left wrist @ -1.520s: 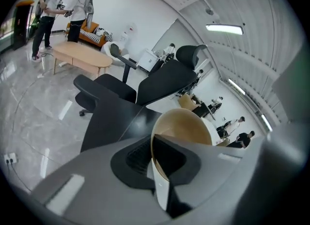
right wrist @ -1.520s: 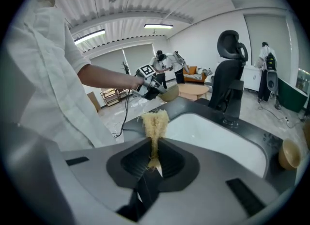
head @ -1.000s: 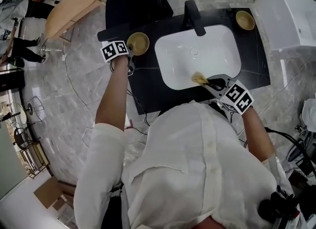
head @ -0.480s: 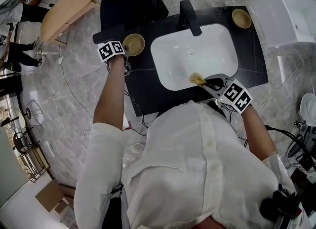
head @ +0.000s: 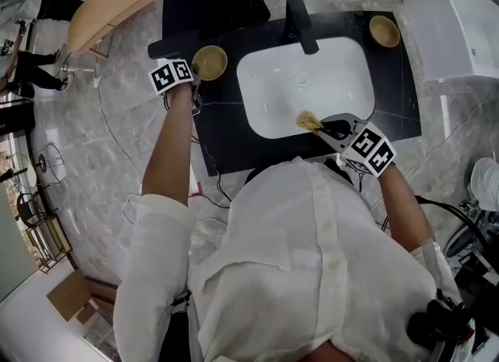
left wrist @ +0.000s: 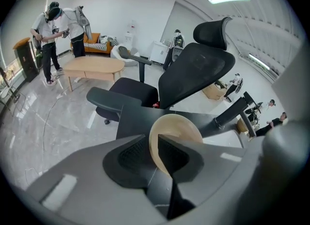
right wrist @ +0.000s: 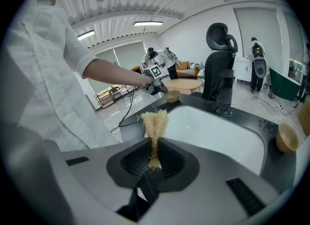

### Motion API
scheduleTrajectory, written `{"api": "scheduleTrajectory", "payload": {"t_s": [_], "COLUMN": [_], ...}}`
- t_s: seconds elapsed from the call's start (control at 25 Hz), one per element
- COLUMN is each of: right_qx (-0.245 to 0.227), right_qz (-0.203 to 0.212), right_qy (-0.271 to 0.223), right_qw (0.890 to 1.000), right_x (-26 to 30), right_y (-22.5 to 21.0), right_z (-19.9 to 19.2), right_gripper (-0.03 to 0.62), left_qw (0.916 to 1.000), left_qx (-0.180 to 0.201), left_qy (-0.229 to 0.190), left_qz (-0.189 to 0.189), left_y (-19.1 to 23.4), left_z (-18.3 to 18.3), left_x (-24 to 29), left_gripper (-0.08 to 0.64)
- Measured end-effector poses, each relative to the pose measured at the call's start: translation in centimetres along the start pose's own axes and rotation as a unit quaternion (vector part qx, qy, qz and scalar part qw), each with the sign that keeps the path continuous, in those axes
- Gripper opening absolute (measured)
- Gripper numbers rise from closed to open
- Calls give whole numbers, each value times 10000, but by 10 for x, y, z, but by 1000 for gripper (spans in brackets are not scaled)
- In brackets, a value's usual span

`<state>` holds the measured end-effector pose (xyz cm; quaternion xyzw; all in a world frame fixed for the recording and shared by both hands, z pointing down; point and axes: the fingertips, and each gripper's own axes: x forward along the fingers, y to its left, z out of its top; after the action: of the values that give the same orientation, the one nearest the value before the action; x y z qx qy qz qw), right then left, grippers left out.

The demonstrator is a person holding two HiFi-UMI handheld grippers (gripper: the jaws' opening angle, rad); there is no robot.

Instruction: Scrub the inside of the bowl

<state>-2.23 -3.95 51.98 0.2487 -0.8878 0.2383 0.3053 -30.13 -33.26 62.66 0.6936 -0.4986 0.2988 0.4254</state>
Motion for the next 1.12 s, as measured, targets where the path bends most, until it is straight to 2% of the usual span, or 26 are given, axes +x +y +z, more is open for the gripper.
{"api": "scheduleTrajectory", "payload": {"t_s": [0.2,0.32,0.44,0.52,0.64,0.84,0.96,1.04,1.12], "right_qx": [-157,-286,-488,-602,-768,-1011,-1118,-1129,-1105], "right_qz": [160,232,360,415,463,710,860,977,1068], "right_qy": [-52,-153,-258,-293,-338,-359,-413,-499,-547], "right_qw": [9997,9992,9978,9969,9954,9917,9891,9875,9866], "right_x": [-9,-21,-34,-44,-61,-85,-100,-108,-116], "right_y": [-2,-3,-1,-2,-5,-5,-8,-9,-9], "right_z": [-3,0,1,-1,-5,-22,-32,-37,-44], "right_gripper": [34,34,34,34,34,34,34,34,34], "left_qw": [9978,9957,9941,9907,9822,9629,9554,9543,9498], "left_qx": [259,417,502,612,808,1193,1553,1569,1532], "left_qy": [-510,-775,-951,-1067,-1209,-1052,-1098,-1139,-1154], "left_qz": [327,300,-159,-585,-1185,-2179,-2259,-2275,-2474], "left_y": [-9,-30,-70,-106,-165,-283,-338,-365,-392], "left_z": [2,-10,-35,-57,-97,-171,-199,-214,-225], "left_x": [-42,-71,-98,-114,-136,-162,-173,-178,-181], "left_gripper": [67,66,49,6,5,5,5,5,5]}}
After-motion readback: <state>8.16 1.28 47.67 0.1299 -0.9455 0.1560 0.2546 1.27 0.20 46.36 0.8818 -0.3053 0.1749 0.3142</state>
